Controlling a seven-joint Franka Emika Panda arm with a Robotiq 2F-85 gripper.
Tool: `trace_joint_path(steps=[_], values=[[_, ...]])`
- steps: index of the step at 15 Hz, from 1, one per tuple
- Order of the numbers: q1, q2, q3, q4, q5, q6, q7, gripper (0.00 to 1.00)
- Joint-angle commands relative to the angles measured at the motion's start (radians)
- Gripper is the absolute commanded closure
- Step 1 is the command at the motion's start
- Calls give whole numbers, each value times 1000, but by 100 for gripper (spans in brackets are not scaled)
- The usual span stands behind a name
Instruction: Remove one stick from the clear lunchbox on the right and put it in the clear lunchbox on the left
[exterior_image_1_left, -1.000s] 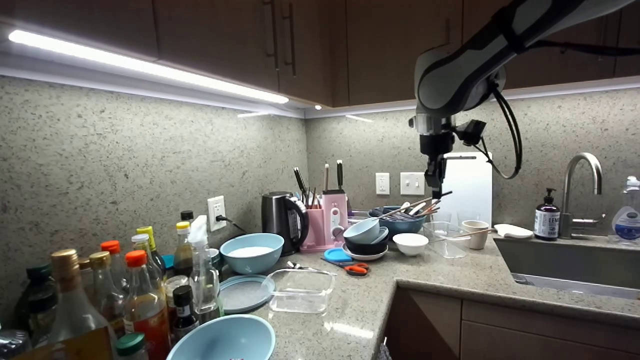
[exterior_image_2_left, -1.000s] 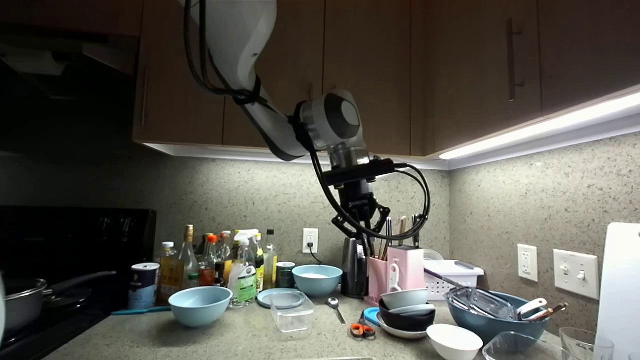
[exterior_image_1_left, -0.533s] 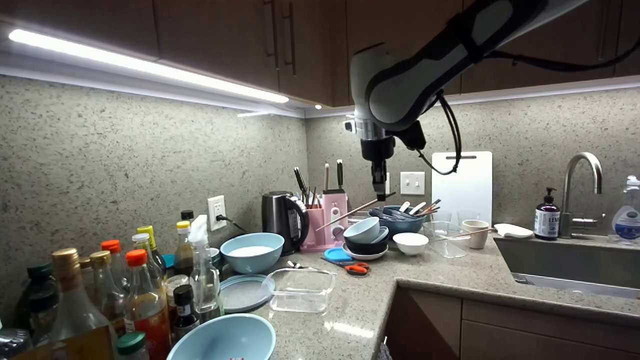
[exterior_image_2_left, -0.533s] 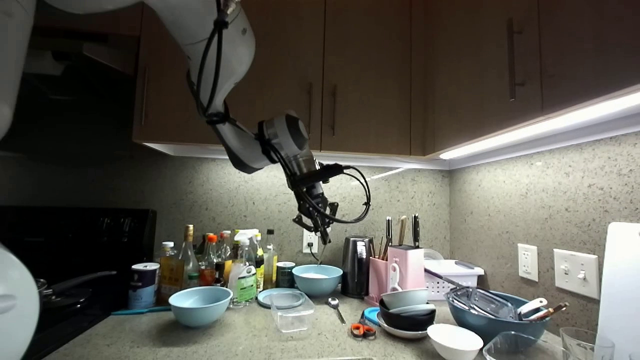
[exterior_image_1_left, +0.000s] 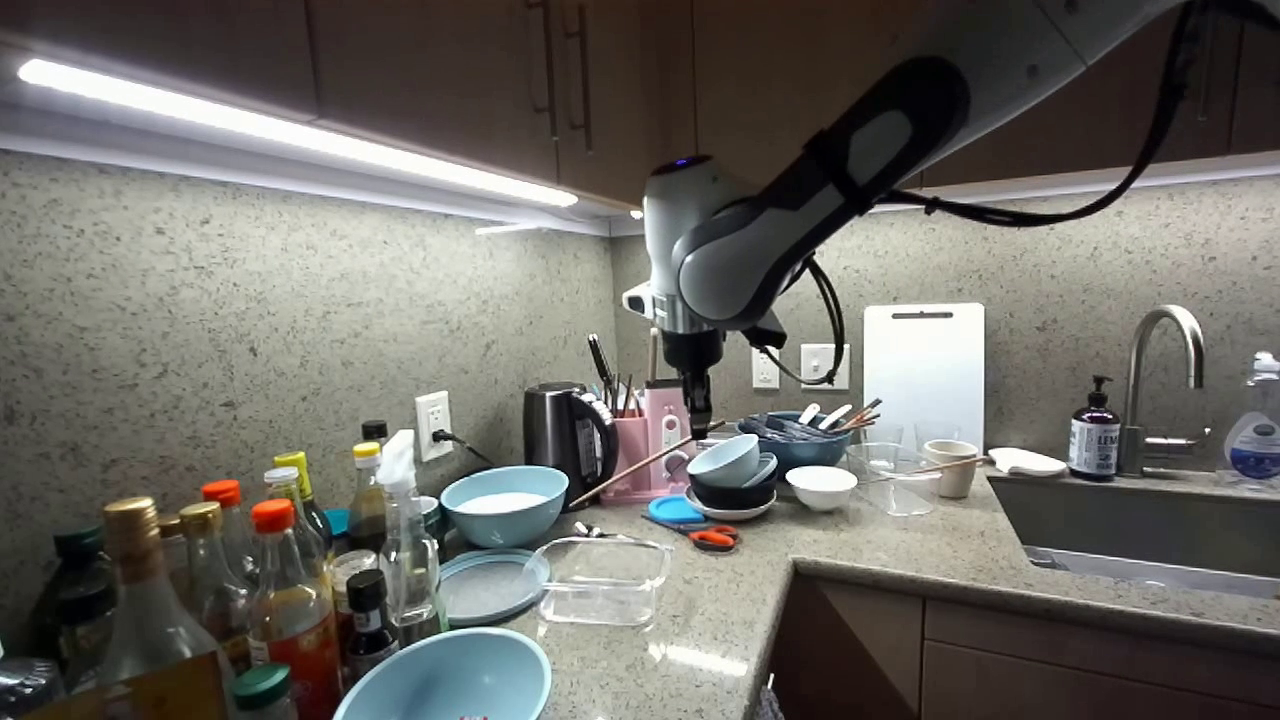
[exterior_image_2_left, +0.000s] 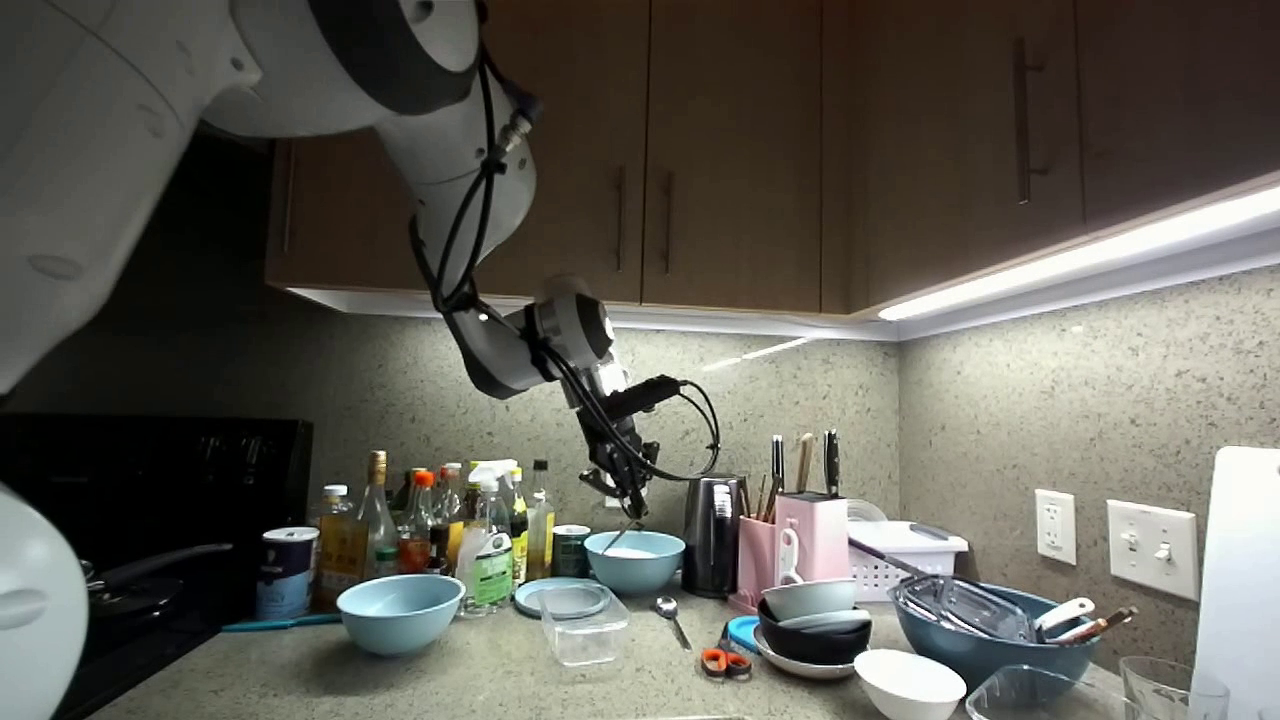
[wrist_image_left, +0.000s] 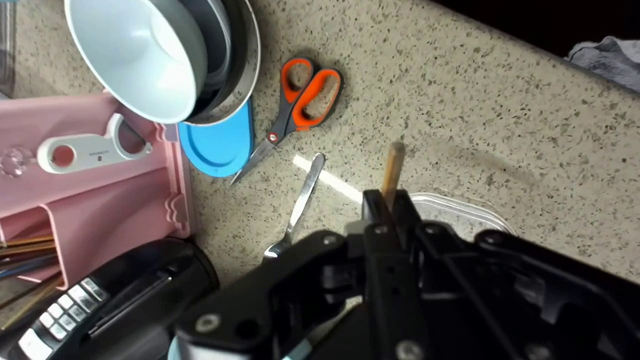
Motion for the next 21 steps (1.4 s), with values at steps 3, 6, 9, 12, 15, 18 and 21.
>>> trace_joint_path(steps=[3, 6, 9, 12, 15, 18, 21], values=[[20, 139, 9, 105, -29, -33, -43, 96], [50, 186, -15, 129, -87, -64, 6, 97], [64, 214, -37, 144, -134, -87, 36, 97], [49, 235, -38, 172, -112, -122, 27, 97], [38, 250, -39, 198, -93, -139, 22, 97], [34, 277, -42, 217, -95, -130, 32, 97], [28, 299, -39, 239, -82, -137, 28, 97]])
